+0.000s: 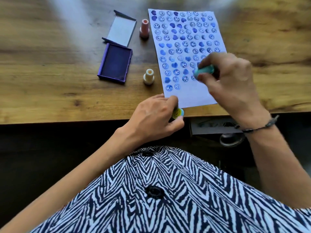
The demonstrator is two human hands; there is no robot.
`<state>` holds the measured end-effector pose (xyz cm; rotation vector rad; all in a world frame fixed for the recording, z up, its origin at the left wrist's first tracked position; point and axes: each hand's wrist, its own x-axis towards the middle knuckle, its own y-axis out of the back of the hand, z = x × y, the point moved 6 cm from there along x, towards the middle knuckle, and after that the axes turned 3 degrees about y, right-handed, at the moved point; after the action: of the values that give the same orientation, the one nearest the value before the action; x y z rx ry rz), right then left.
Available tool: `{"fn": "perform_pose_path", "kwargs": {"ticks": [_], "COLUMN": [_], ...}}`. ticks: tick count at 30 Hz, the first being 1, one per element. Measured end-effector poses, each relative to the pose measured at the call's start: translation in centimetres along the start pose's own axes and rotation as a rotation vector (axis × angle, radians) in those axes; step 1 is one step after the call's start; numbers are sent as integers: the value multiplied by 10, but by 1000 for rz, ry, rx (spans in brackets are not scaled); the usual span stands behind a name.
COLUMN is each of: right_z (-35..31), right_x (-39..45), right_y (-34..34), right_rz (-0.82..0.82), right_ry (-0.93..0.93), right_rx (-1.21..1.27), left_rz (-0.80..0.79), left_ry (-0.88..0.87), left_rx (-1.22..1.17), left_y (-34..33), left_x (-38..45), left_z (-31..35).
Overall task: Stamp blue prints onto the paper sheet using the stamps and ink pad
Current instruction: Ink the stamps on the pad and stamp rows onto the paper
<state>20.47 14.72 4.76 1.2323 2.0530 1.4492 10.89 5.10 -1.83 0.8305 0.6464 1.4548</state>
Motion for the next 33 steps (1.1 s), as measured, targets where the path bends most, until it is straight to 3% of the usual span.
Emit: {"fn": "perform_pose_path", "kwargs": {"ticks": [6,12,17,19,24,28,31,33], "right_z": [12,-3,-7,-26,-119,-146,-144,-146], "right_x": [-22,-43,-34,-19,57,78,86,89], "right_y": [10,-16,-23,-23,-57,-131,-133,-123], "right_rz": [-20,-44,-45,-60,-32,-254,-363,-330], "right_ry": [-119,-158,-172,-105,289,466,464,488], "right_rx": [55,229,262,282,146,-115,-66,-22], "left_rz": [1,150,232,363,724,844,900,912], "left_ry": [65,252,321,428,843,847,861,867], "left_rx": [-163,-507,-569,-692,-1384,-1550,-1570,-1618], "left_y": [-1,6,12,19,33,40,42,43], "left_x": [-2,-17,-24,-30,-49,-57,-63,-64], "left_z": [-6,-21,-26,-36,-66,-73,-76,-78]}}
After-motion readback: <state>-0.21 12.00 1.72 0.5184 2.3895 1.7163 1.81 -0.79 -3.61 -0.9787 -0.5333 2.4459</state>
